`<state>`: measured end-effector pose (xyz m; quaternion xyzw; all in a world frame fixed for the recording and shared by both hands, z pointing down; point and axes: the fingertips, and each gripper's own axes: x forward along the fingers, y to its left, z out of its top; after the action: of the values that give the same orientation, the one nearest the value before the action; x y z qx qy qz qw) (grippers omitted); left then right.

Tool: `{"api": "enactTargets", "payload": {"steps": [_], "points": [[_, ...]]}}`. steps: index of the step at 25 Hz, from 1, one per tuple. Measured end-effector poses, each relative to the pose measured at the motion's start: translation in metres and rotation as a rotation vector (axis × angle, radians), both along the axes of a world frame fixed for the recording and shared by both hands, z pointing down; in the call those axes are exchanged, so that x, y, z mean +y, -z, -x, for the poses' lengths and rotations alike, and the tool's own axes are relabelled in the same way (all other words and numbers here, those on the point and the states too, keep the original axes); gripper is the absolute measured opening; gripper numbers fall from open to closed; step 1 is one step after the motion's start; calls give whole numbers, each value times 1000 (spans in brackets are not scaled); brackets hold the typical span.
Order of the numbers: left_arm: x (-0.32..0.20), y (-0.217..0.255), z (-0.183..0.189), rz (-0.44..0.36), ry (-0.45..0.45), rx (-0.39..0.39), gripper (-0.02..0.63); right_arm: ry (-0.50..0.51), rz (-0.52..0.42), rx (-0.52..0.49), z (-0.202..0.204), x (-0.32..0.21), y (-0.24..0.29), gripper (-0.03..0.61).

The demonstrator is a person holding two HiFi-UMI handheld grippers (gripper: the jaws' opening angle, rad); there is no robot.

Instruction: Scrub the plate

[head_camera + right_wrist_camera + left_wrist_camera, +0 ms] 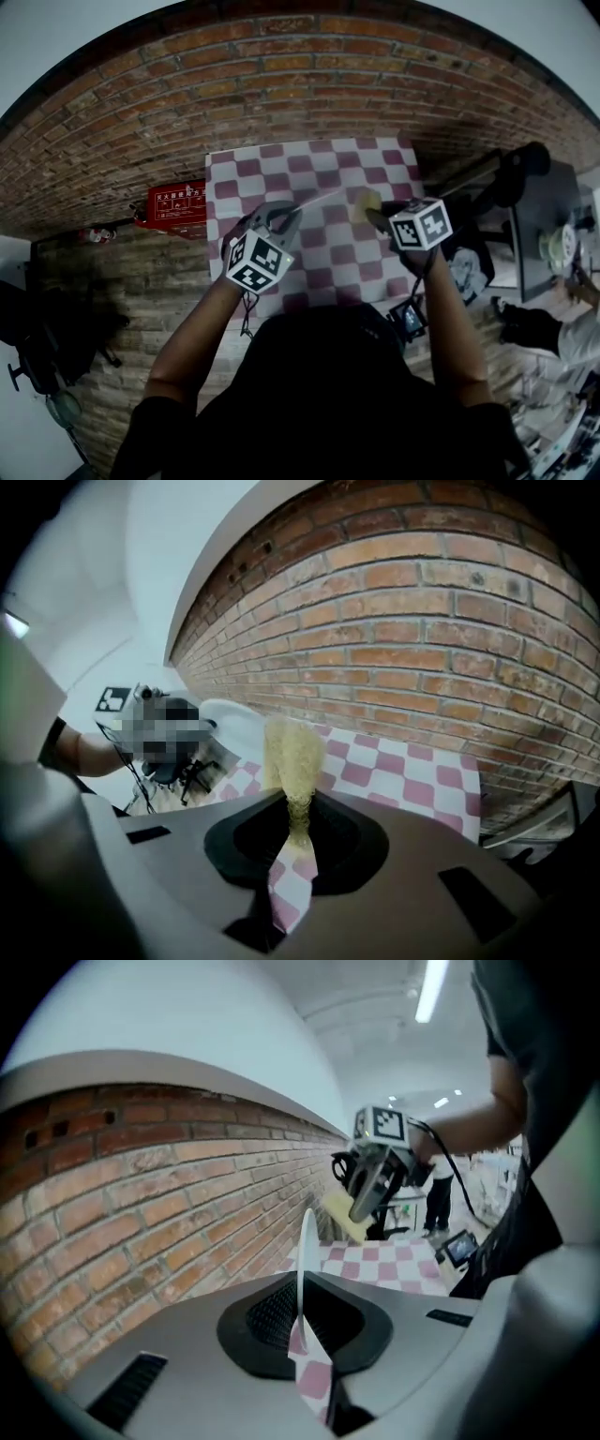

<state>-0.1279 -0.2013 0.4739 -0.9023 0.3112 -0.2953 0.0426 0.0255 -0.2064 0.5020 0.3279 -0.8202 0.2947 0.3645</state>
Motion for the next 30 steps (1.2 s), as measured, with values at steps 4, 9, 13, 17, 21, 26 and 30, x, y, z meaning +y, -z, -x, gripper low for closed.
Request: {"api": "enactTargets", "payload": {"steps": [4,9,13,17,21,26,30], "points": [[-4,4,-2,-240,-84,-255,18,67,-11,-121,31,0,46,46],[-5,16,-7,-476,-170,-439,18,194,-43,-131,67,6,86,46],[-3,30,-14,-606,-223,-491,18,278,-55,-127,95,12,106,46],[1,40,-20,-698,-255,-507,18,328,-86,-125,118,11,121,46],[10,52,-28,-791,-292,-509,18,363,-75,-93,129,13,119,46],[15,66,-29,-857,-310,-502,18,344,-54,-95,122,12,118,46],[13,70,-25,-872,-291,-490,18,304,-40,-87,100,8,114,46]]}}
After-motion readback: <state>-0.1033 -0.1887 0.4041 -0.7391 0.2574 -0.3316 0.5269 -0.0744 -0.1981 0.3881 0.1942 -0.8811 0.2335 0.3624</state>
